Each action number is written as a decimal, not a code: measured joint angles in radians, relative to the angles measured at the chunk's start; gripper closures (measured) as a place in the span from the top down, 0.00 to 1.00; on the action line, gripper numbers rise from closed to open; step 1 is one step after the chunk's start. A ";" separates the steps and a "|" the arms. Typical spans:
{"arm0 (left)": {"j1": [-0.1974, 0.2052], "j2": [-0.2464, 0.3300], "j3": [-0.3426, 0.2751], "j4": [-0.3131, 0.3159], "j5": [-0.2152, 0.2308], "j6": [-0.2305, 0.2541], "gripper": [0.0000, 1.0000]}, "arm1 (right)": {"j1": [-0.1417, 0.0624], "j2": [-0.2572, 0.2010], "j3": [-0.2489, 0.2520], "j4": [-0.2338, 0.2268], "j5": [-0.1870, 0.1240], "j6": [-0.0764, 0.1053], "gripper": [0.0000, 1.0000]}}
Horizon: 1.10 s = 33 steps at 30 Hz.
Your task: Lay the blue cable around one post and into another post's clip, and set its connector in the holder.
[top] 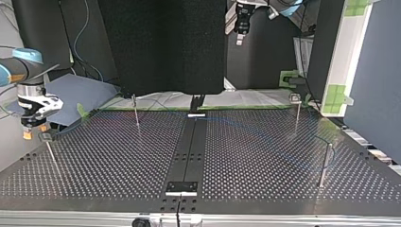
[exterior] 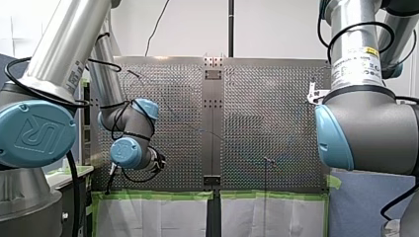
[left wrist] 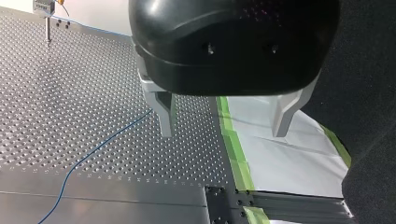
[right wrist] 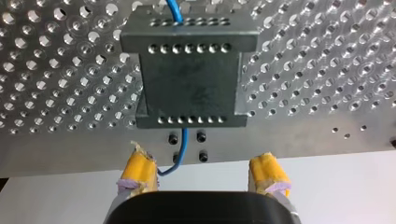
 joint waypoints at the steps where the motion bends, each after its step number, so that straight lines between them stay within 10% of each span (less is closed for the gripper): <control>1: 0.000 0.000 0.000 0.000 0.000 0.000 1.00 | 0.000 0.000 0.000 0.004 0.005 0.000 1.00; 14: 0.000 0.001 0.000 0.000 0.000 -0.001 1.00 | -0.002 -0.006 0.045 0.042 0.124 0.003 1.00; 26: -0.003 0.000 0.000 0.000 0.002 -0.001 1.00 | 0.009 -0.099 0.150 -0.054 0.232 0.078 1.00; 33: -0.006 0.000 0.000 0.002 0.002 -0.002 1.00 | 0.031 -0.165 0.216 -0.120 0.254 0.053 1.00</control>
